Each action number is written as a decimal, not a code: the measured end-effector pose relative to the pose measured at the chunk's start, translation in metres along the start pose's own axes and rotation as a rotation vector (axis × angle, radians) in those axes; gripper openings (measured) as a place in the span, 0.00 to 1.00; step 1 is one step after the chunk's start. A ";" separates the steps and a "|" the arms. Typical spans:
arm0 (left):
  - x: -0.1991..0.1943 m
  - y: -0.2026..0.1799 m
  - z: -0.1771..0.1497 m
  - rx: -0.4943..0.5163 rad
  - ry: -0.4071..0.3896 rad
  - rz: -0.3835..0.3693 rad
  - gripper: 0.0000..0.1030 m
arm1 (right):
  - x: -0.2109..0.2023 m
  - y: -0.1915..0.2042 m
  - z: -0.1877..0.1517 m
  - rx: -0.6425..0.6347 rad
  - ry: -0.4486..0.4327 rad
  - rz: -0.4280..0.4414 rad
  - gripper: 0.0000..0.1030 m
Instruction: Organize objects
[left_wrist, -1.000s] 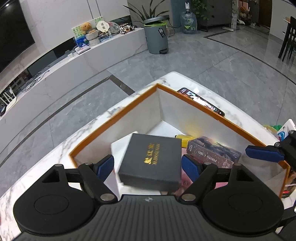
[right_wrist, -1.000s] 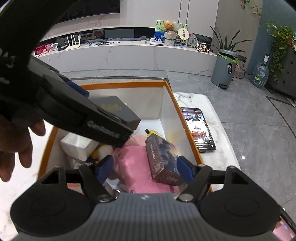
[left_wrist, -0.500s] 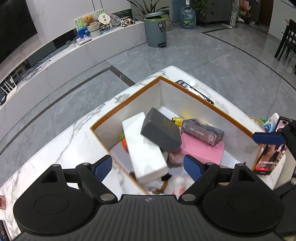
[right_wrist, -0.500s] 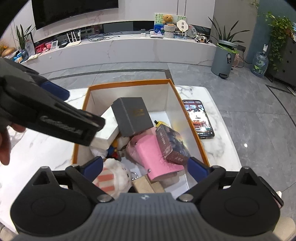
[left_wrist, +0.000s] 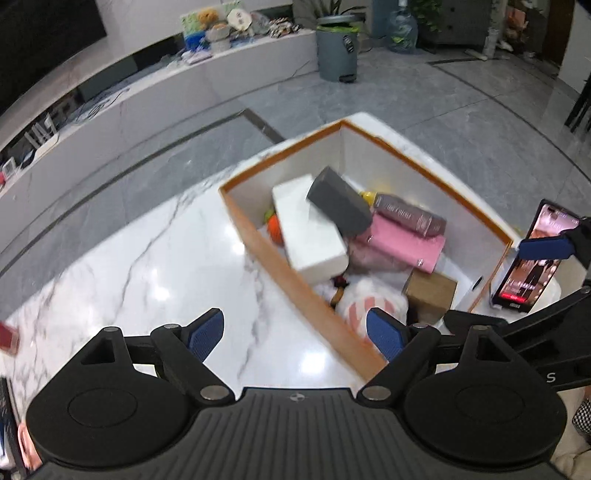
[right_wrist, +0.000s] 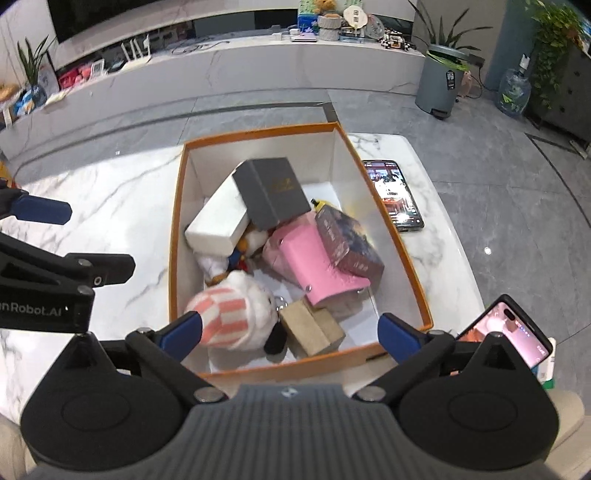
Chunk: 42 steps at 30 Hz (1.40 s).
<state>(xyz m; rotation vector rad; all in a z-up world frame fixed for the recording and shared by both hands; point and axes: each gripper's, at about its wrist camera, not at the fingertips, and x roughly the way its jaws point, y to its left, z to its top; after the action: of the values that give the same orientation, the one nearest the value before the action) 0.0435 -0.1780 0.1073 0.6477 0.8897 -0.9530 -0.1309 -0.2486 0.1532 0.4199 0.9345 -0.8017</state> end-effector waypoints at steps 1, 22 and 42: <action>-0.001 0.000 -0.003 -0.002 0.003 0.011 0.97 | -0.001 0.002 -0.001 -0.006 0.010 -0.008 0.98; -0.007 0.008 -0.044 -0.002 0.025 0.045 0.97 | 0.008 0.029 -0.017 -0.037 0.122 -0.022 0.98; -0.008 0.005 -0.046 -0.002 0.005 0.022 0.97 | 0.010 0.035 -0.023 -0.063 0.129 -0.045 0.98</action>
<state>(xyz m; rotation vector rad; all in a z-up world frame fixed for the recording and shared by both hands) 0.0298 -0.1357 0.0918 0.6570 0.8858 -0.9314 -0.1135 -0.2160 0.1320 0.4007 1.0902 -0.7911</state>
